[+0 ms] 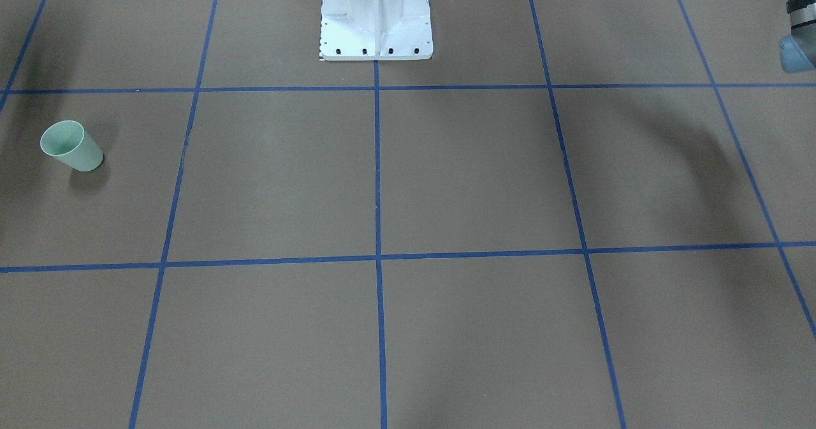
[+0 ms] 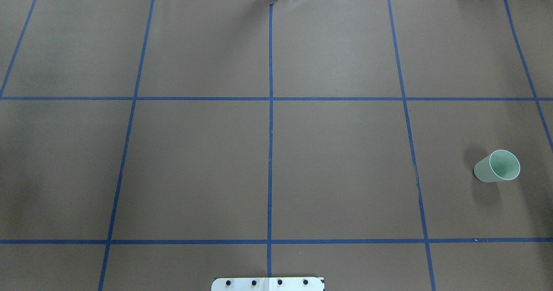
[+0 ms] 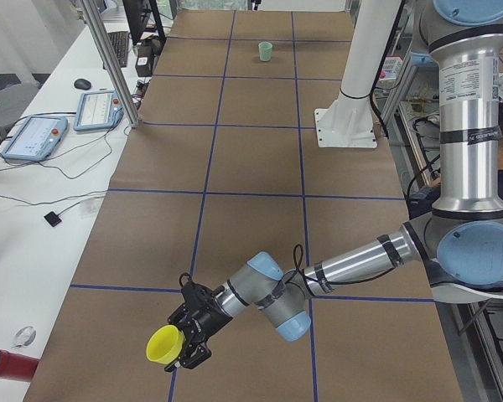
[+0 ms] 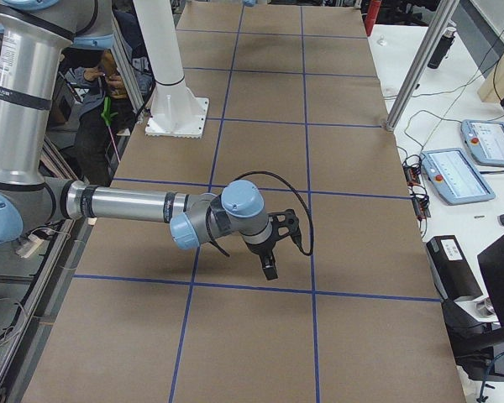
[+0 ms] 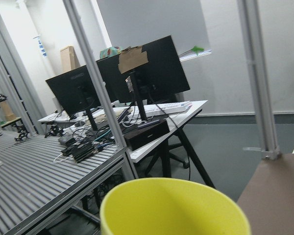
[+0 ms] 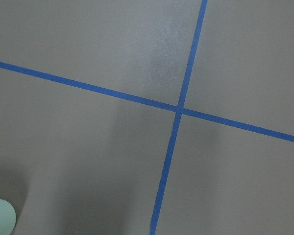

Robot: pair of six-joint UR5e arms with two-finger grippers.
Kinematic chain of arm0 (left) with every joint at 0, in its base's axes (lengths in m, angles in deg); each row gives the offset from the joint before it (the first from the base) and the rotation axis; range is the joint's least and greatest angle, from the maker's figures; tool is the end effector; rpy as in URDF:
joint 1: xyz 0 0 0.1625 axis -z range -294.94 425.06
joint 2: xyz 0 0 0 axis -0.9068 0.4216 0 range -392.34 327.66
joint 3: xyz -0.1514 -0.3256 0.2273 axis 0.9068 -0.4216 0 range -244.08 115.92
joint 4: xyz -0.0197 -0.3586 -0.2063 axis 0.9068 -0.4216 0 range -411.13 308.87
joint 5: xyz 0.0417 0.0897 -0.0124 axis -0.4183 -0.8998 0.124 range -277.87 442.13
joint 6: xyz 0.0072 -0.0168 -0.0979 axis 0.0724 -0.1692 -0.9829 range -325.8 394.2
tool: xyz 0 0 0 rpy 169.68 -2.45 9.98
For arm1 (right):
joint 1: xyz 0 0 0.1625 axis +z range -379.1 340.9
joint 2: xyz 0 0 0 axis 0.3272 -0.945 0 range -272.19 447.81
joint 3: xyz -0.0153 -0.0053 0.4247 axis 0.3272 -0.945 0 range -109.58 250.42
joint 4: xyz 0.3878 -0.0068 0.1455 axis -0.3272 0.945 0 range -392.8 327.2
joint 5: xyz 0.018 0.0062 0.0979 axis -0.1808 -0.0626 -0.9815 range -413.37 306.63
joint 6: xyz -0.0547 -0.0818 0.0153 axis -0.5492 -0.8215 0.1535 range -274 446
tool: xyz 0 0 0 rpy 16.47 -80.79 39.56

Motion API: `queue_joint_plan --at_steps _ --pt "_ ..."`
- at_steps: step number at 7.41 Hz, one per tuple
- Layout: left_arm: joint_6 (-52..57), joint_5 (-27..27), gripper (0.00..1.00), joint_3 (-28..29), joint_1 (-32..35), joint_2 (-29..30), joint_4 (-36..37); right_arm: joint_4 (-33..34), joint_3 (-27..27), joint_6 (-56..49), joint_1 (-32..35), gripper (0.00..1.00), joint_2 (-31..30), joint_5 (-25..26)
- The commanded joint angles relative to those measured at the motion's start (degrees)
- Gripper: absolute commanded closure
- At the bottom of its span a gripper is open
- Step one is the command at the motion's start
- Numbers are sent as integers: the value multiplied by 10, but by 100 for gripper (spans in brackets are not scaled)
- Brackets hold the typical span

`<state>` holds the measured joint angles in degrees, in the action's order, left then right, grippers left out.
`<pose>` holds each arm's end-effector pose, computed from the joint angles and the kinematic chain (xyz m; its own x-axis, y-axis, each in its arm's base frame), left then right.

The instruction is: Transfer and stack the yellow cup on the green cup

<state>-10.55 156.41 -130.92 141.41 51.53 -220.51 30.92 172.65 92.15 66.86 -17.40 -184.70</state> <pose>-0.0533 -0.4596 0.7619 0.8058 -0.4209 -0.4165 0.5855 0.4607 0.6671 0.0391 -0.4051 0.6222 0.7334 -0.2135 0.6454 -0.0139 0.9445 0.3282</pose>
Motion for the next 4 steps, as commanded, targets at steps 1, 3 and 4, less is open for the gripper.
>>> queue_joint_plan --at_steps 1,3,4 --pt "110 132 79 -4 6 6 -101 0 3 9 0 0 0 -3" --pt "113 263 88 -46 13 12 -123 0 3 12 2 0 -1 -16" --pt "125 320 94 -71 13 20 -138 -1 4 26 3 0 -1 -44"
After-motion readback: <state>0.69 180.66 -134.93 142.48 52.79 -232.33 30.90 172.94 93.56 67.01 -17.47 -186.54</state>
